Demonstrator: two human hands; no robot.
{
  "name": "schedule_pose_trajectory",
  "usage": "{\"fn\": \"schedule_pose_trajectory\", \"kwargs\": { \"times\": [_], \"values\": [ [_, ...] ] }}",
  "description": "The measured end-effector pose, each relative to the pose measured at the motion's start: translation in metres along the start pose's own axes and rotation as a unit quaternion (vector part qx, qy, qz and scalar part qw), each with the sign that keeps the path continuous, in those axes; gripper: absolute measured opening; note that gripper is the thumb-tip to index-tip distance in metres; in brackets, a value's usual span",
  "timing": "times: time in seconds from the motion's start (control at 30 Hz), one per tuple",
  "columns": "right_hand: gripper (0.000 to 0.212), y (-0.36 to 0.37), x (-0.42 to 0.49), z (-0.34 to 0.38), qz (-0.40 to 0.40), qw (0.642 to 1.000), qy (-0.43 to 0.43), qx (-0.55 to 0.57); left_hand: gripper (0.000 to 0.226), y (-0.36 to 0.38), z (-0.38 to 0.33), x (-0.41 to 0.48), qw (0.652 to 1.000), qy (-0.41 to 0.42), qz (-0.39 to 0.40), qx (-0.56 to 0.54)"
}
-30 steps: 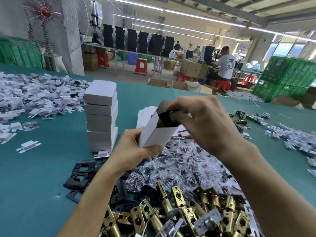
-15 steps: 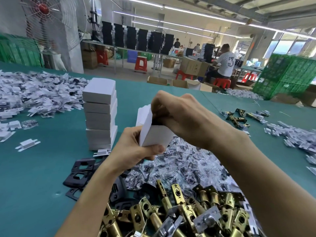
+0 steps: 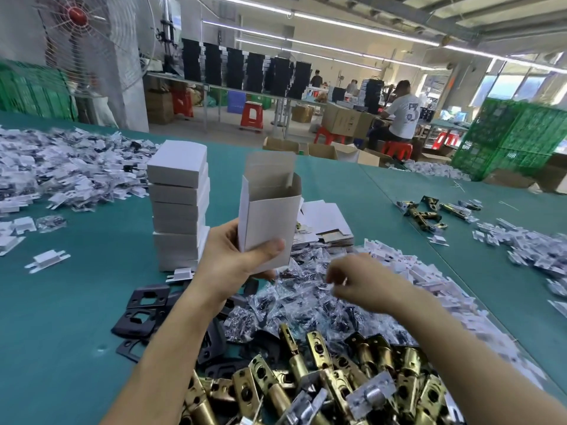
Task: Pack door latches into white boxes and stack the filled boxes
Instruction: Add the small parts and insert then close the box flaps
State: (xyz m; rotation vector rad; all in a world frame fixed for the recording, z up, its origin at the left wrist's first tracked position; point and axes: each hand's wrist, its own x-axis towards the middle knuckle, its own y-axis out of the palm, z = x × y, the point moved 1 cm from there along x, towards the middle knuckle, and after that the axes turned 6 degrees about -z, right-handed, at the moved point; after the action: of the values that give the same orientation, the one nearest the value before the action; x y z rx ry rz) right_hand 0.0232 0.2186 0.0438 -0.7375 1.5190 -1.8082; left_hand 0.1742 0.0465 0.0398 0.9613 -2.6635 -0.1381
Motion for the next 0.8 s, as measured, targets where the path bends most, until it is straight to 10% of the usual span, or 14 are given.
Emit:
{"fn": "schedule_pose_trajectory", "kwargs": {
  "times": [0.13,0.33,0.57,0.8],
  "values": [
    [0.045,0.034,0.005,0.007,0.044,0.997,-0.055,-0.04,0.027,0.001,0.0,0.0,1.0,0.003,-0.002,-0.013],
    [0.026,0.044,0.015,0.021,-0.013,0.991,-0.108,-0.083,0.038,0.0,0.001,0.002,0.999,-0.017,-0.014,-0.038],
    [0.009,0.003,0.006,0.003,-0.138,0.973,-0.039,0.183,0.022,0.001,0.007,0.003,0.994,-0.043,0.024,-0.096],
    [0.022,-0.006,-0.005,-0.002,-0.02,0.991,-0.035,0.13,0.043,0.007,0.015,0.001,0.993,-0.071,0.035,-0.093]
  ]
}}
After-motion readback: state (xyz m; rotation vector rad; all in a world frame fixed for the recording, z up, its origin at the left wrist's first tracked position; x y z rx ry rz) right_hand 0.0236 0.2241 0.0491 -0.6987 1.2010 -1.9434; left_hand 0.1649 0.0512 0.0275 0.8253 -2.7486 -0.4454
